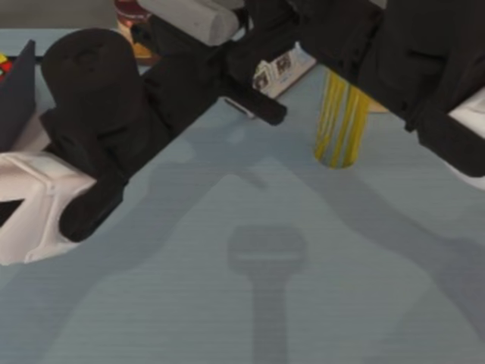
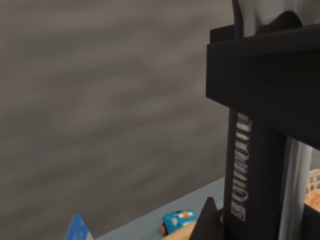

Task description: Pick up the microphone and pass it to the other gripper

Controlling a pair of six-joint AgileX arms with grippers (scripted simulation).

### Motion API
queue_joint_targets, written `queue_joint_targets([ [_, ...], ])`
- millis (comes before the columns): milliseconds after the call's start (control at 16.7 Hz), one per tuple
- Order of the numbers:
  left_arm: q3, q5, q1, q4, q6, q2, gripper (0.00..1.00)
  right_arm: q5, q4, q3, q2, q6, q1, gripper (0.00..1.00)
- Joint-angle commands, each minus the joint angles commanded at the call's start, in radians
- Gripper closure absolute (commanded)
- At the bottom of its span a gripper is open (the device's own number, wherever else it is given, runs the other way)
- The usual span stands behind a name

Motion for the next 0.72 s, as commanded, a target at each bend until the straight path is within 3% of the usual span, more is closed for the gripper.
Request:
queue_joint_targets([
  [420,0.000,0.000,0.000,0.000,0.000,0.000,0.02,0.000,0.000,0.000,0.000,0.000,0.000,1.00],
  [720,0.000,0.000,0.000,0.000,0.000,0.000,0.00,0.000,0.000,0.000,0.000,0.000,0.000,1.00],
])
